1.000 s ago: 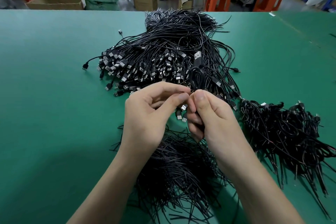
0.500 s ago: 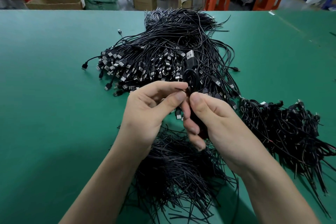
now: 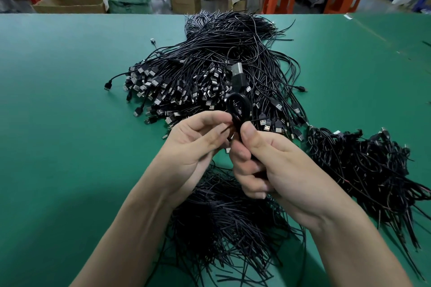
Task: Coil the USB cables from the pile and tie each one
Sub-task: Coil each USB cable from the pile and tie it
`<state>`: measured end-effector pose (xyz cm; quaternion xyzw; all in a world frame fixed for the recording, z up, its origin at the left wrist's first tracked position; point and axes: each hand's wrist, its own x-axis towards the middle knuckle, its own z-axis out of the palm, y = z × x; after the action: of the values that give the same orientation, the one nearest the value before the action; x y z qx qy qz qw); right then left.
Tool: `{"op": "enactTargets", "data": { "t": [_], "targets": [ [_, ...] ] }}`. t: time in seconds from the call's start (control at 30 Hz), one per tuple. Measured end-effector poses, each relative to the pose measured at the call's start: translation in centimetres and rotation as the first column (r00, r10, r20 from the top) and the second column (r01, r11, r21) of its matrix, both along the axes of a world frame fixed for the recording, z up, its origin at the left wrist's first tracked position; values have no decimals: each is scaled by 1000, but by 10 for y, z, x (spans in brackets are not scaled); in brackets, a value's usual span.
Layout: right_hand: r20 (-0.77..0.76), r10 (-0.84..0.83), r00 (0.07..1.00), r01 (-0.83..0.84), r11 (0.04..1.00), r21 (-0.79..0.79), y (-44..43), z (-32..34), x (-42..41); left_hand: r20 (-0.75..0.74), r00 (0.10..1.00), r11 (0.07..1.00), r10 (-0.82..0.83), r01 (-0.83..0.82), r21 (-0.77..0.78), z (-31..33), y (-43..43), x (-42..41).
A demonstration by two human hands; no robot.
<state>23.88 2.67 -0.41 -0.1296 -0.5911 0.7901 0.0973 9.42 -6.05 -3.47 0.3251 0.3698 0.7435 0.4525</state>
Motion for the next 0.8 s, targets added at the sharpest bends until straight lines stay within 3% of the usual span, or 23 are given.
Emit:
{"op": "enactTargets", "data": {
  "t": [0.13, 0.3, 0.5, 0.63, 0.8],
  "targets": [
    [-7, 57, 998, -58, 995, -84, -1, 1, 0, 21, 999, 997, 31, -29, -70, -3, 3, 1],
    [-32, 125, 992, -128, 983, -131, -1, -3, 0, 47, 993, 988, -104, 109, -113, -3, -3, -1],
    [-34, 238, 971, -241, 954, -177, 6, -5, 4, -21, 984, 970, -175, 168, -176, 4, -8, -8],
    [6, 204, 979, -202, 972, -122, 8, -7, 3, -99, 986, 969, -137, 112, -220, 0, -7, -13],
    [28, 179, 983, -175, 978, -118, 11, -9, 4, -119, 978, 975, -173, 154, -158, -2, -8, -11]
  ]
}}
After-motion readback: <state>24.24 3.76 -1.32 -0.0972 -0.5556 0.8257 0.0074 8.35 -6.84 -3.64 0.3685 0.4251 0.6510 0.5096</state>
